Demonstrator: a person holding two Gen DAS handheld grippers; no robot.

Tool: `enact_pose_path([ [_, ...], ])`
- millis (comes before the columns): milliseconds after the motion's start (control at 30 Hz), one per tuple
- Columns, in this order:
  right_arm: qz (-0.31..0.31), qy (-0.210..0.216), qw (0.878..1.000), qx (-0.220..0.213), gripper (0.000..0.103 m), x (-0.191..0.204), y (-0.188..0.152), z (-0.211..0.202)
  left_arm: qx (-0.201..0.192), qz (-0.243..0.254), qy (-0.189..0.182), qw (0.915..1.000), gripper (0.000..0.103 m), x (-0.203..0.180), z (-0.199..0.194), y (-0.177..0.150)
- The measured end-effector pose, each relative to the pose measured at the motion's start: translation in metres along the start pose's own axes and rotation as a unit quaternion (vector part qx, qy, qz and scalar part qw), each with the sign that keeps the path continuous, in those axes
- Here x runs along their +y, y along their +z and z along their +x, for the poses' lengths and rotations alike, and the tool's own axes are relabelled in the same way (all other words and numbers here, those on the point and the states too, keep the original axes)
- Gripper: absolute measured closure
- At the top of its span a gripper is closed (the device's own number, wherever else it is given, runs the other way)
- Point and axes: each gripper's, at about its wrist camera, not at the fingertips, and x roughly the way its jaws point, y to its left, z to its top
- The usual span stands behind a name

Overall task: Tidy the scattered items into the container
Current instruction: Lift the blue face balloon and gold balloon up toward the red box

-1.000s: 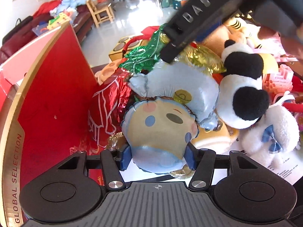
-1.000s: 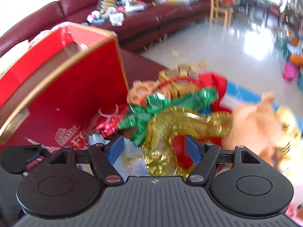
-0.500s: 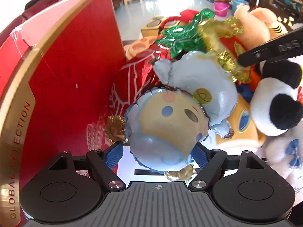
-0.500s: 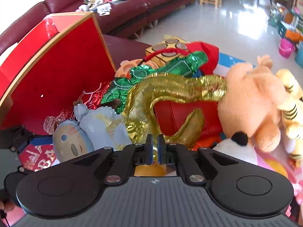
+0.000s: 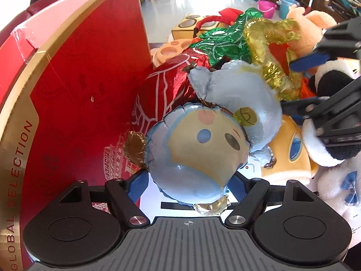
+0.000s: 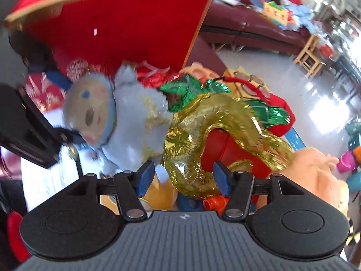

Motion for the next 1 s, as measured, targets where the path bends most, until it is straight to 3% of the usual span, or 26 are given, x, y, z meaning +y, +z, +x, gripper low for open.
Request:
enact_pose_path([
  [67,0.004,0.007,1.0,0.015,0.05,0.002,-0.001,0.009,0.001,-0.004,-0.004,1.0,0.018,0.001,-0.001,0.0],
  [100,0.01,0.006,1.0,0.019,0.061,0.003,-0.002,0.011,0.002,-0.005,-0.005,1.0,0.017,0.001,-0.001,0.0],
  [133,0.022,0.012,0.999,0.024,0.078,0.004,-0.003,0.011,0.003,-0.007,-0.007,0.9999,0.017,0.001,-0.001,0.0],
  [200,0.054,0.025,0.998,0.025,0.086,0.002,-0.003,0.005,0.006,-0.011,-0.011,0.9999,0.016,0.002,-0.002,-0.001],
  [400,0.133,0.031,0.99,0.023,0.091,-0.007,-0.006,-0.017,0.013,-0.029,-0.03,0.9991,0.011,0.004,-0.006,-0.013],
  [667,0.209,0.04,0.977,0.026,0.091,-0.014,-0.004,-0.033,0.012,-0.03,-0.011,0.9994,0.012,-0.008,0.002,-0.012],
  [733,0.209,0.038,0.977,0.024,0.091,-0.011,0.0,-0.032,0.005,-0.029,-0.009,0.9995,0.022,-0.012,0.002,-0.008],
  [767,0.208,0.035,0.977,0.024,0.091,-0.01,0.0,-0.033,0.006,-0.029,-0.011,0.9995,0.048,-0.012,0.002,-0.006],
  [800,0.207,0.032,0.977,0.024,0.091,-0.008,0.001,-0.034,0.009,-0.033,-0.017,0.9992,0.057,-0.012,0.002,-0.005],
  [1000,0.204,0.019,0.979,0.012,0.091,-0.004,0.006,-0.048,-0.013,-0.03,-0.012,0.9994,0.061,-0.012,-0.015,-0.005],
])
